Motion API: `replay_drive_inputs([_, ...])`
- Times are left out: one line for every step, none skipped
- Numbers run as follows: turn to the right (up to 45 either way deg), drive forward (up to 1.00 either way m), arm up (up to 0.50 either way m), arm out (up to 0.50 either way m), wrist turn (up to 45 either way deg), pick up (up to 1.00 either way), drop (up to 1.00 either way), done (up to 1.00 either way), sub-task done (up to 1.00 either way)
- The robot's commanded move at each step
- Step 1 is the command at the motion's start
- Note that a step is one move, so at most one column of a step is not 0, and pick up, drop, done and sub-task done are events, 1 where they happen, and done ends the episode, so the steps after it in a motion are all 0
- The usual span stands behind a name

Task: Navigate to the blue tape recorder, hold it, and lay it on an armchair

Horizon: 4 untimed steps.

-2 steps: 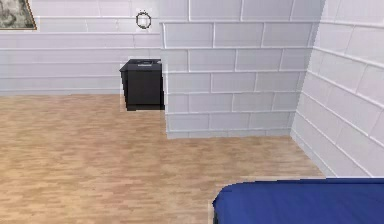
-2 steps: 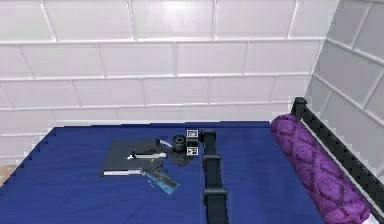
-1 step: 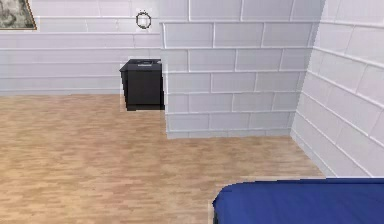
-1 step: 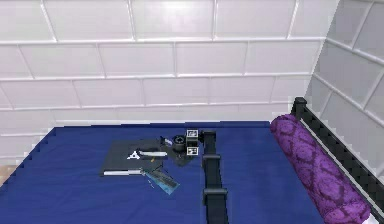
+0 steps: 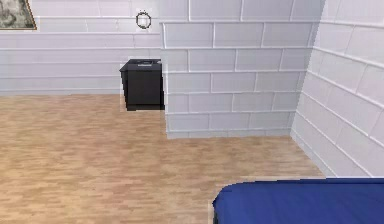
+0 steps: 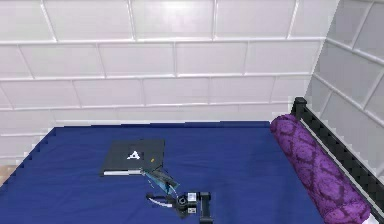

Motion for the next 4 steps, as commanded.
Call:
replay_drive_inputs([0.0,0.0,0.0,0.0,0.0,1.0,0.0,0.0,0.0])
replay_drive_inputs([0.0,0.0,0.1,0.0,0.0,0.0,0.0,0.0,0.0])
replay_drive_inputs([0.0,0.0,0.44,0.0,0.0,0.0,0.0,0.0,0.0])
replay_drive_inputs([0.0,0.0,0.0,0.0,-45.0,0.0,0.0,0.0,0.0])
